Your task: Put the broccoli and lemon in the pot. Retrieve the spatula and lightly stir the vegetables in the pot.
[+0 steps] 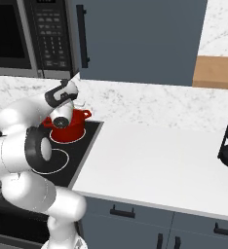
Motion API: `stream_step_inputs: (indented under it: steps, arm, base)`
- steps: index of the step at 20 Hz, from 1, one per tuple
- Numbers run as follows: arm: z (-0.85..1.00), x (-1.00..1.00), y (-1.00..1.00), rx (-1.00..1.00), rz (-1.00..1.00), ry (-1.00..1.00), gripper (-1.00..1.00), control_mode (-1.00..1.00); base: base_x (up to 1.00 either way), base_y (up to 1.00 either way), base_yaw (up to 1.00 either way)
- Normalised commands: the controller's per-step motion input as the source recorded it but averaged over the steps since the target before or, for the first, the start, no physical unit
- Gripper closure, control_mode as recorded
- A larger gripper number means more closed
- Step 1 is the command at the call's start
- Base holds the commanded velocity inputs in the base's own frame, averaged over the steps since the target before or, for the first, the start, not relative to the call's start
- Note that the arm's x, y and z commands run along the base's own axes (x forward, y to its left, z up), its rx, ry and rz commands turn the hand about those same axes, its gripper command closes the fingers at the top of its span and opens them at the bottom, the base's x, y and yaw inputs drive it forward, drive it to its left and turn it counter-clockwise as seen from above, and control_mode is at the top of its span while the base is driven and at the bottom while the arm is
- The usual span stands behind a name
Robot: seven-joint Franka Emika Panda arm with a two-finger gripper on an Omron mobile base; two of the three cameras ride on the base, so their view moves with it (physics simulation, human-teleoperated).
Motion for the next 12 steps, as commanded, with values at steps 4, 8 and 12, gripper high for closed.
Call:
stream_step_inputs:
  steps: [4,8,12]
  arm:
    - [-0.38,0.31,0.08,0.0,-0.03,0.08,1.0,-1.0]
    - [-0.27,0.36,0.04,0.0,0.0,0.01,1.0,-1.0]
    - [-0.3,0.37,0.0,0.0,-0.01,0.07,1.0,-1.0]
  base:
    - [0.0,0.0,0.0]
    - [0.0,0.0,0.0]
    - [0.0,0.0,0.0]
